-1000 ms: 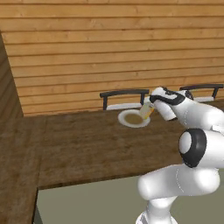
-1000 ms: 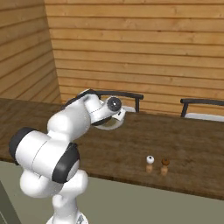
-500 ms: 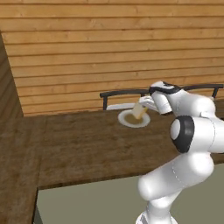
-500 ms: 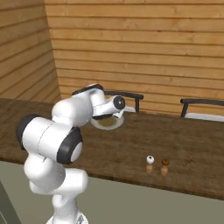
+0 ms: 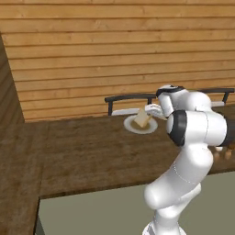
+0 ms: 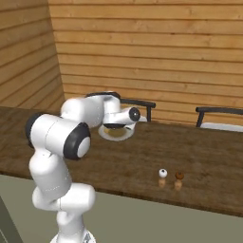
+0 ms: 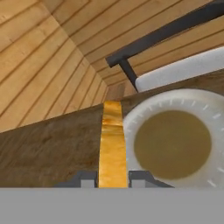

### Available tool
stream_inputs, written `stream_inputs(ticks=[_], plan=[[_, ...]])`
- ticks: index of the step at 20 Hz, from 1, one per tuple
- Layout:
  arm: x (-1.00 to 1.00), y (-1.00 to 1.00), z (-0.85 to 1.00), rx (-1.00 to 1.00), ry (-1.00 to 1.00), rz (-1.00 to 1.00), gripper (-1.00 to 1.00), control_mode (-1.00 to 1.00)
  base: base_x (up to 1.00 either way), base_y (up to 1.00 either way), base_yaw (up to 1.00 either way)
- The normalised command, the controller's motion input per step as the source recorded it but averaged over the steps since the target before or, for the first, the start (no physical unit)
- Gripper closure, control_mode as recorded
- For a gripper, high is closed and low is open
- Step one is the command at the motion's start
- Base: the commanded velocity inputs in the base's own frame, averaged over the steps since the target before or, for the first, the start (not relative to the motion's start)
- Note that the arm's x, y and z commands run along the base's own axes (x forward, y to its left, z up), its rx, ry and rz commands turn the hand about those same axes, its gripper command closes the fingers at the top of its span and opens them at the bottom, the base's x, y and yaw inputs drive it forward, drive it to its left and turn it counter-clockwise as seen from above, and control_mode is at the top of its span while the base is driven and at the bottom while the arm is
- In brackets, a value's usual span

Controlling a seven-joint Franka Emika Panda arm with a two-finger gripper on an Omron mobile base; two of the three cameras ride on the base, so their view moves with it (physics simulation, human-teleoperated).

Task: Start the toaster. Once the lever pops up, take the bread to the plate on the dining counter.

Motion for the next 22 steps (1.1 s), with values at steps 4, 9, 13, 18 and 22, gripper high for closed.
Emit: stream_inputs(ticks=[4, 9, 13, 18, 22], plan=[[0.22, 0.0, -0.37, 0.0, 0.0, 0.03, 1.0, -1.0, 0.0, 0.0, 0.0], [0.27, 0.0, -0.35, 0.0, 0.0, 0.03, 1.0, -1.0, 0.0, 0.0, 0.0], [0.27, 0.0, -0.27, 0.0, -0.01, 0.02, 1.0, -1.0, 0.0, 0.0, 0.0], [0.32, 0.0, -0.21, 0.0, -0.01, 0.01, -1.0, -1.0, 0.0, 0.0, 0.0], [0.2, 0.0, -0.09, -0.1, 0.0, 0.0, -1.0, -1.0, 0.0, 0.0, 0.0]])
